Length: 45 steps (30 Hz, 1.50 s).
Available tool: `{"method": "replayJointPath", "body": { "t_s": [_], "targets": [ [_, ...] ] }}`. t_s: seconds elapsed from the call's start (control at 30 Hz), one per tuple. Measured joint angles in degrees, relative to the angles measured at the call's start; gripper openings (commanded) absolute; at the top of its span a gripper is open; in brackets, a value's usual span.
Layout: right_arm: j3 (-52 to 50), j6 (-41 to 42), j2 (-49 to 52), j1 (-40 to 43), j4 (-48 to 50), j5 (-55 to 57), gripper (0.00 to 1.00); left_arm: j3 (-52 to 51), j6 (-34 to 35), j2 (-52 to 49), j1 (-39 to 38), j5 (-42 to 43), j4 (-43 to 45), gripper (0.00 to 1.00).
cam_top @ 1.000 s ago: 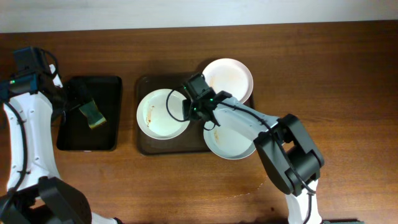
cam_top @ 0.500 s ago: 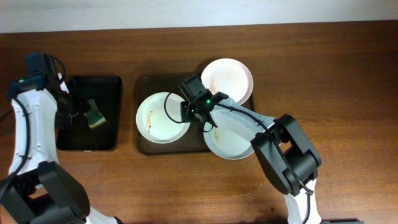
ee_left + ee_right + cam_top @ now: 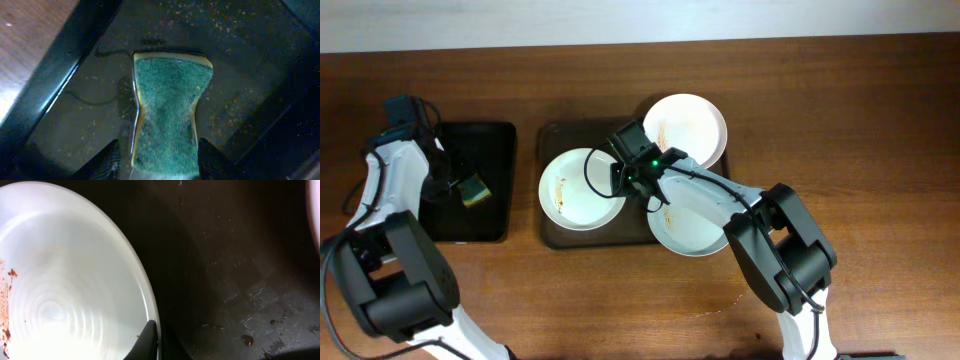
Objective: Clean dirty plates on tray and stack at the side
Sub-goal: 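Grasp the green sponge with the left gripper and lift it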
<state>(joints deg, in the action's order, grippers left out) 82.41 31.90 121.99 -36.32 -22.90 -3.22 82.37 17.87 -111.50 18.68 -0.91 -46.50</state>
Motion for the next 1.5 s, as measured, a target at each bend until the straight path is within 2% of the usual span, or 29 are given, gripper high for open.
{"method": "replayJointPath", "body": {
  "t_s": [0.17,0.27,0.3,0.37,0.6,0.73,0.77,0.8,0.83,0.87,0.9,1.1,1.17,1.27,1.33,1.5],
  "targets": [
    [0.0,0.0,0.0,0.0,0.0,0.0,0.04,0.0,0.0,-4.1,0.0,0.0,2.0,0.45],
    [0.0,0.0,0.0,0.0,0.1,0.0,0.04,0.0,0.1,-5.6,0.0,0.1,3.4,0.26],
    [0.0,0.0,0.0,0.0,0.1,0.0,0.04,0.0,0.4,-5.7,0.0,0.2,3.8,0.23],
    [0.0,0.0,0.0,0.0,0.1,0.0,0.04,0.0,0.4,-5.7,0.0,0.3,4.7,0.01],
    [0.0,0.0,0.0,0.0,0.1,-0.1,0.04,0.0,0.4,-5.9,0.0,0.4,6.1,0.01],
    [0.0,0.0,0.0,0.6,0.0,-1.4,0.04,0.5,0.2,-5.9,0.0,1.2,3.0,0.01],
    [0.0,0.0,0.0,0.9,0.0,-2.3,0.04,1.2,0.0,-6.0,0.0,1.4,0.8,0.02],
    [0.0,0.0,0.0,1.2,0.0,-2.9,0.04,2.0,-0.2,-6.1,0.0,1.6,-1.6,0.19],
    [0.0,0.0,0.0,1.6,-0.2,-3.5,0.04,2.7,-0.3,-6.1,0.0,1.7,-3.0,0.41],
    [0.0,0.0,0.0,1.8,-0.2,-3.8,0.04,3.1,-0.7,-6.1,0.0,1.8,-3.7,0.51],
    [0.0,0.0,0.0,2.2,-0.3,-4.0,0.04,3.5,-0.7,-6.1,0.0,2.0,-3.9,0.56],
    [0.0,0.0,0.0,2.6,-0.4,-4.8,0.04,4.5,-0.9,-7.2,0.0,1.9,-3.4,0.56],
    [0.0,0.0,0.0,2.6,-0.4,-4.8,0.04,4.7,-0.9,-9.2,0.0,1.9,-3.3,0.50],
    [0.0,0.0,0.0,2.6,-0.4,-4.9,0.05,5.2,-1.3,-10.9,0.0,1.5,-3.5,0.17],
    [0.0,0.0,0.0,2.6,-0.4,-4.9,0.04,5.3,-1.3,-11.0,0.0,1.4,-3.6,0.03],
    [0.0,0.0,0.0,2.6,-0.4,-4.9,0.05,5.7,-1.3,-11.0,0.0,1.6,-4.6,0.01]
  ]
}}
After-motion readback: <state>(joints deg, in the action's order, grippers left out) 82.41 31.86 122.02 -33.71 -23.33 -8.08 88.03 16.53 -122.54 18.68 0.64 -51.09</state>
